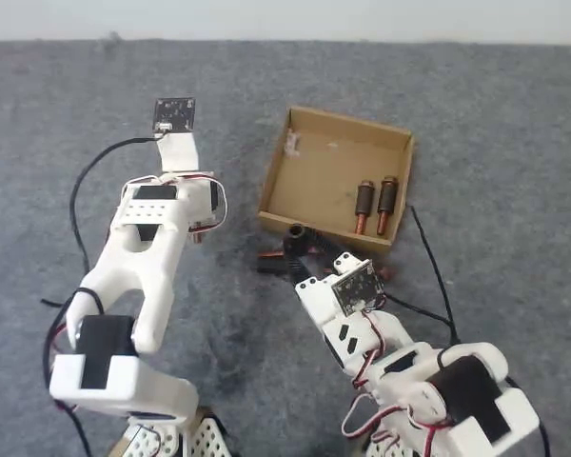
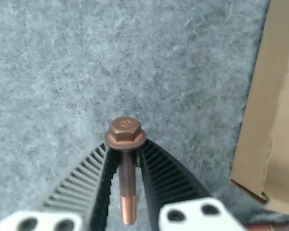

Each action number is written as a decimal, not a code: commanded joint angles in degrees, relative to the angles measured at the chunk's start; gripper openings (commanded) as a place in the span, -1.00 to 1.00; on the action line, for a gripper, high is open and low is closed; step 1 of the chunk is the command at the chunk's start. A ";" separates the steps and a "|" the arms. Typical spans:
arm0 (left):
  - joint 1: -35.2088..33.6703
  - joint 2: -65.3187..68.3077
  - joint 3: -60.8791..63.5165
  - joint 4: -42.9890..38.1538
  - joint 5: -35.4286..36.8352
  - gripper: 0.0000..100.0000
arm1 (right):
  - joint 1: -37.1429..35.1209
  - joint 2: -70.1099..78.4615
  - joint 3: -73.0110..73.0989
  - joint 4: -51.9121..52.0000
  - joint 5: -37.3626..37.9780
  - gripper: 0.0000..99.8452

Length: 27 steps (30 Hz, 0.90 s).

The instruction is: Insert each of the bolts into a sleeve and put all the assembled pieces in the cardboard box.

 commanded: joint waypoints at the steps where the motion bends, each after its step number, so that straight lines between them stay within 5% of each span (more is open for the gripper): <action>1: -0.09 -3.43 -4.00 0.09 -0.18 -0.98 | 1.01 -0.22 1.23 -1.71 -0.44 -0.99; 20: 10.20 -25.32 8.40 -0.09 0.00 -0.98 | 0.92 -0.22 1.14 -1.36 -0.53 -0.99; 27: 11.08 -27.34 12.18 -8.62 2.73 -0.98 | 0.92 -0.22 1.14 -1.36 -0.53 -0.99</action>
